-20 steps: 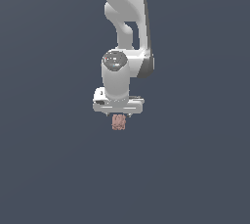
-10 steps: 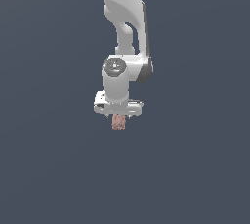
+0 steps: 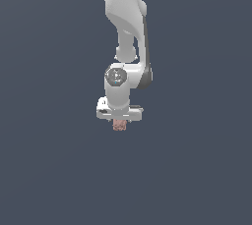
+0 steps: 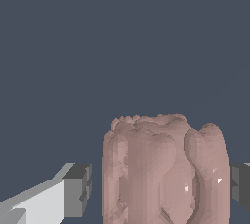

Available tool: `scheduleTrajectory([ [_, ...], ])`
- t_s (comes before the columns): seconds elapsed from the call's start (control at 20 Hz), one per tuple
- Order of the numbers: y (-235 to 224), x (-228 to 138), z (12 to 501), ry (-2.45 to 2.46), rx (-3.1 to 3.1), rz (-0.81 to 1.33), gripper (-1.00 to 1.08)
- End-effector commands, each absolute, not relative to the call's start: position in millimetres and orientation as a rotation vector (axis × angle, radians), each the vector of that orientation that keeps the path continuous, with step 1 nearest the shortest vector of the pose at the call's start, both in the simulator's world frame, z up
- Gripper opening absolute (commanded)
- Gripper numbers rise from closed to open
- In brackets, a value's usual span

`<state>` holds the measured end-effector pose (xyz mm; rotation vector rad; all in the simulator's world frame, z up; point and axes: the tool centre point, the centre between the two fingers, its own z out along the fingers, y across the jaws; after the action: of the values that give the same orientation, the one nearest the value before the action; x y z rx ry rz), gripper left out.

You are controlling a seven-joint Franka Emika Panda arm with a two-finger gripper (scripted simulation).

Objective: Pick up the object and move it to a goal position.

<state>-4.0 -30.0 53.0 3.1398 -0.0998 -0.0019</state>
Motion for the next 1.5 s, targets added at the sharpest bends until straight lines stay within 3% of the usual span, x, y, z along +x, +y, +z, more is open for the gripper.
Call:
scheduleTrajectory([
  [0.0, -29.9, -3.7, 44.4, -0.100, 3.140, -0.001, 1.00],
  [0.2, -29.9, -2.7, 40.4, -0.100, 3.140, -0.001, 1.00],
  [0.25, -29.9, -2.7, 40.4, -0.100, 3.140, -0.001, -1.00],
  [0.95, -28.9, -2.3, 46.1, -0.101, 3.140, 0.001, -1.00],
  [1.45, -13.1, -0.5, 101.1, -0.101, 3.140, 0.001, -1.00],
])
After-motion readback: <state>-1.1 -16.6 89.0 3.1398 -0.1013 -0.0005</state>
